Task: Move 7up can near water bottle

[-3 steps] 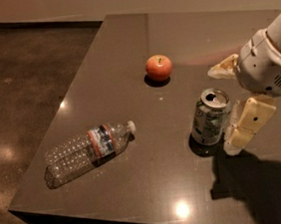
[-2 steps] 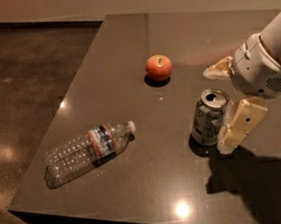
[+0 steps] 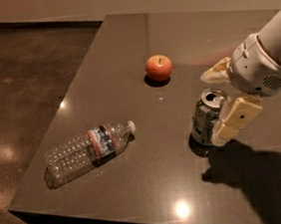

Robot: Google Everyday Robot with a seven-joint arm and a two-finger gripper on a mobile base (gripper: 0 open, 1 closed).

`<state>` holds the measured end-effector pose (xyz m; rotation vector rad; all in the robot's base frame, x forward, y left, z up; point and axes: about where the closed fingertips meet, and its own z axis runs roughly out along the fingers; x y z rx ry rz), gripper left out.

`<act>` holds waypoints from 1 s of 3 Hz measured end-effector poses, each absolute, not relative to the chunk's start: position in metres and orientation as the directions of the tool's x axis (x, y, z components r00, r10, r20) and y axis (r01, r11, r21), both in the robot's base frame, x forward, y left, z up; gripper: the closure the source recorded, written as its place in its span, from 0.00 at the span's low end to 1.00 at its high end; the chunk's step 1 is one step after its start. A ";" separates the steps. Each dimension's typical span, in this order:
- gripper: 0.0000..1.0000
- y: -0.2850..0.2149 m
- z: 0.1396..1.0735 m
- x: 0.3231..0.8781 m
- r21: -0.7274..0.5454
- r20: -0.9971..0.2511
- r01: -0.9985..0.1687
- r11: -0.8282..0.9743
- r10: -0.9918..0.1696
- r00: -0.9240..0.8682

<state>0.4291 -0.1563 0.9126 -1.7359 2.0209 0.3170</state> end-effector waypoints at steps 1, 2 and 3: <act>0.38 -0.156 0.909 0.428 -0.097 -0.481 -0.980 0.172 -0.870 -0.105; 0.61 -0.154 0.909 0.427 -0.083 -0.476 -0.983 0.165 -0.873 -0.106; 0.84 -0.145 0.916 0.424 -0.072 -0.470 -0.988 0.140 -0.878 -0.091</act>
Offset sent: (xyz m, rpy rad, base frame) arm -0.0033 0.0007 -0.0046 -0.0014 0.0585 0.0196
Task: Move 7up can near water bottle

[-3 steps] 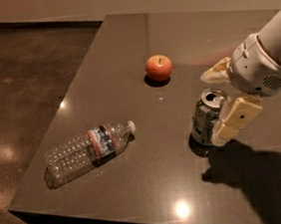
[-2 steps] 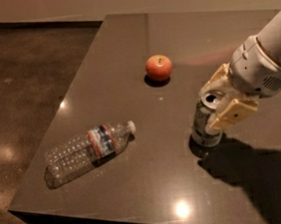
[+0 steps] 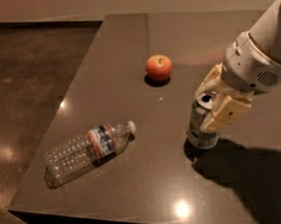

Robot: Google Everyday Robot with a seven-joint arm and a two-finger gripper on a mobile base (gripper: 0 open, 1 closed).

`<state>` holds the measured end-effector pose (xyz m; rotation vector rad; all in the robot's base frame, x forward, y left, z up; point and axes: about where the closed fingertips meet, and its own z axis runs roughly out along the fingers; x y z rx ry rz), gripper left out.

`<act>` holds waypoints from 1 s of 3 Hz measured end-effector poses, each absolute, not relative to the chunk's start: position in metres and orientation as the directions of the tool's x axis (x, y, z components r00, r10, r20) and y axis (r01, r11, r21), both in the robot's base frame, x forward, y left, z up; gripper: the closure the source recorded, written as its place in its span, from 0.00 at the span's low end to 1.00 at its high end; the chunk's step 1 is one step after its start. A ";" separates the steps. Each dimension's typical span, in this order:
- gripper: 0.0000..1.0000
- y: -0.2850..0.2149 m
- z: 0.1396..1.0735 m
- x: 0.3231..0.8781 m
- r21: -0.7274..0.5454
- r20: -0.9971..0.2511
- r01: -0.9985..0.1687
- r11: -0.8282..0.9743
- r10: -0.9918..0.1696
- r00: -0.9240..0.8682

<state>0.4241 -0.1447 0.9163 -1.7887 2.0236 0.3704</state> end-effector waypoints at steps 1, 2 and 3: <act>1.00 -0.122 0.927 0.416 -0.071 -0.476 -0.993 0.092 -0.878 -0.047; 1.00 -0.098 0.933 0.407 -0.070 -0.482 -0.997 0.042 -0.876 -0.004; 1.00 -0.076 0.938 0.398 -0.083 -0.487 -0.997 0.000 -0.873 0.041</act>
Offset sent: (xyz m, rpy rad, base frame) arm -0.0283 0.0716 0.0199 0.0216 0.0158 0.1573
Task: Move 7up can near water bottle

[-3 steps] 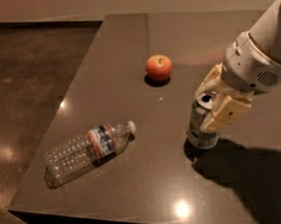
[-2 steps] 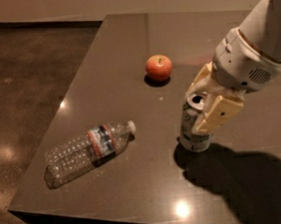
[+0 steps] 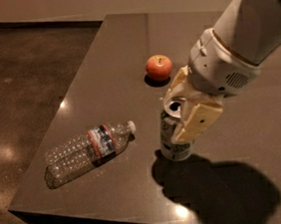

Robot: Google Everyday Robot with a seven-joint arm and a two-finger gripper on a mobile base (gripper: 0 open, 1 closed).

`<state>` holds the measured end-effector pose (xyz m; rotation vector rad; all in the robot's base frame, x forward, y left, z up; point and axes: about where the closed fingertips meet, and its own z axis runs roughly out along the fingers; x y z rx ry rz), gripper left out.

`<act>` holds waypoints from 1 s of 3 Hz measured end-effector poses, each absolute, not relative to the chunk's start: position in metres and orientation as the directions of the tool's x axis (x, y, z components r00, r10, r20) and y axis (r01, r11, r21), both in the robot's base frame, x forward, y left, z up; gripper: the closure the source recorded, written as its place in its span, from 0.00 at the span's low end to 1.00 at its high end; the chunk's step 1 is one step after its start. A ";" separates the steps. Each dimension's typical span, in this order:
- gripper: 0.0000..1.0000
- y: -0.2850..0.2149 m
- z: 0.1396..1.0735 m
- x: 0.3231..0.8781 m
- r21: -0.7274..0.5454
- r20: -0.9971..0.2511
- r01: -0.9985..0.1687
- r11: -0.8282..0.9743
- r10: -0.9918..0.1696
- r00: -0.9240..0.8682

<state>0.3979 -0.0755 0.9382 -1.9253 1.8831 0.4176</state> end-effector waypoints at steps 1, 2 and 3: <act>1.00 -0.059 0.934 0.399 -0.101 -0.498 -0.995 -0.018 -0.865 0.067; 1.00 -0.045 0.926 0.404 -0.103 -0.517 -0.994 -0.033 -0.852 0.082; 1.00 -0.031 0.918 0.405 -0.092 -0.533 -0.994 -0.054 -0.841 0.095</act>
Offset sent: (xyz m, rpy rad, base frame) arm 0.0151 0.0459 -0.0277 0.0697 -0.0047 0.0552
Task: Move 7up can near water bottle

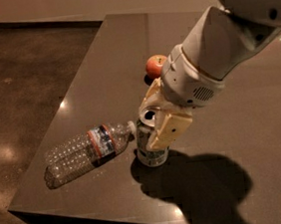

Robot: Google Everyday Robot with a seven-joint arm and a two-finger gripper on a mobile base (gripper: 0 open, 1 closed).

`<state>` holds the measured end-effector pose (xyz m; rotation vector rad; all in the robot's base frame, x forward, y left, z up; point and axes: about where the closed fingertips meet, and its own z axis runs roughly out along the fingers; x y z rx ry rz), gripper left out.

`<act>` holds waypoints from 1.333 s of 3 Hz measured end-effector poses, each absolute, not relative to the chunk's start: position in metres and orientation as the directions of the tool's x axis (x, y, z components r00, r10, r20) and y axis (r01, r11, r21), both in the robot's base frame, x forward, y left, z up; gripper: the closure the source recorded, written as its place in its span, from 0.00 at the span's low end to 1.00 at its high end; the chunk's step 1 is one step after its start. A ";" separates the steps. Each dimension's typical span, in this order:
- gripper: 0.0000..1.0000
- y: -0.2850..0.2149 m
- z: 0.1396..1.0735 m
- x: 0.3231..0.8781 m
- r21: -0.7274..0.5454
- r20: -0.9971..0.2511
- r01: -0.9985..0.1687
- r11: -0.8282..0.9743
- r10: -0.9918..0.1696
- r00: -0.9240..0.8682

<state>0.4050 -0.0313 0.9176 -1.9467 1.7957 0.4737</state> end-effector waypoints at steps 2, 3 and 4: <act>1.00 -0.005 0.911 0.412 -0.105 -0.535 -0.991 -0.086 -0.835 0.130; 0.82 0.002 0.908 0.418 -0.116 -0.523 -0.989 -0.087 -0.842 0.135; 0.59 0.002 0.904 0.420 -0.136 -0.518 -0.988 -0.068 -0.846 0.129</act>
Offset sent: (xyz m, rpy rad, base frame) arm 0.0160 0.0404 -0.0102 0.0040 -0.0218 0.0494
